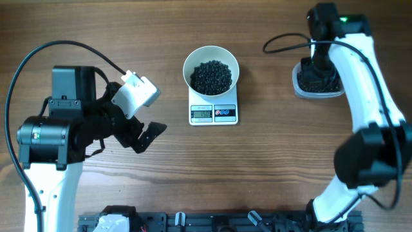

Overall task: Scoop item into bowl and weigh 150g on scale
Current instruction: 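Move the scoop down to the table in front of the tub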

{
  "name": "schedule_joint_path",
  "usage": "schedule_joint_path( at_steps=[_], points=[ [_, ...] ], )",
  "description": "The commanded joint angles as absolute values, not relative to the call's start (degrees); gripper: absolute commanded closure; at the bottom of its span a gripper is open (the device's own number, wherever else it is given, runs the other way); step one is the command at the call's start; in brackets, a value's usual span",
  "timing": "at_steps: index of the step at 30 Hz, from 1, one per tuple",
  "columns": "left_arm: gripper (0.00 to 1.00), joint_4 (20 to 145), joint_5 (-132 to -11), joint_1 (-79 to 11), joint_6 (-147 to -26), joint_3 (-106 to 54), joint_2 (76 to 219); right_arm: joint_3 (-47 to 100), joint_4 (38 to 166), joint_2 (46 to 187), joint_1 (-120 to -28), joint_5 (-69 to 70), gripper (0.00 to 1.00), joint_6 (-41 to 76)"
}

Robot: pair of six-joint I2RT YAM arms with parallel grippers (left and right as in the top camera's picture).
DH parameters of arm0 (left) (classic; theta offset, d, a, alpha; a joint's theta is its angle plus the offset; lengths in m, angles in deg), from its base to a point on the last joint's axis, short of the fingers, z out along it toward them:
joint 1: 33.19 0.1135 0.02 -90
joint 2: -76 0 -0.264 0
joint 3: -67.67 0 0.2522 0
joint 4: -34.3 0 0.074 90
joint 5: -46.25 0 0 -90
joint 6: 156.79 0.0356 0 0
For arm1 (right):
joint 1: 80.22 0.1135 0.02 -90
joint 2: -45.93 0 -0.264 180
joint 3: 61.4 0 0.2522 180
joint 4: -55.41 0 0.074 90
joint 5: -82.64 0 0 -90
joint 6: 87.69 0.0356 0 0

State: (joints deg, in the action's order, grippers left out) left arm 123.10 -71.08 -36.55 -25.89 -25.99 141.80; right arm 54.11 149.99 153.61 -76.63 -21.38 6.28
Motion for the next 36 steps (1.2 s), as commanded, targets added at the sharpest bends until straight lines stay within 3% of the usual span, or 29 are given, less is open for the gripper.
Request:
schedule_joint_path(
  at_steps=[1,13,17,24,36],
  points=[
    [0.0,123.13,-71.56,-36.18,-25.21,-27.1,142.02,55.53,148.83,142.75,-77.39,-13.55,0.96,10.43],
    [0.0,123.13,-71.56,-36.18,-25.21,-27.1,142.02,55.45,155.04,119.14,-78.79,-7.24,0.96,30.54],
    [0.0,123.13,-71.56,-36.18,-25.21,-27.1,142.02,54.4,155.6,111.82,-78.79,-7.24,0.96,31.37],
    [0.0,123.13,-71.56,-36.18,-25.21,-27.1,142.02,42.68,154.51,100.63,-78.79,-7.11,0.96,38.08],
    [0.0,123.13,-71.56,-36.18,-25.21,-27.1,142.02,1.7,117.75,96.8,-78.79,18.79,0.96,39.85]
  ],
)
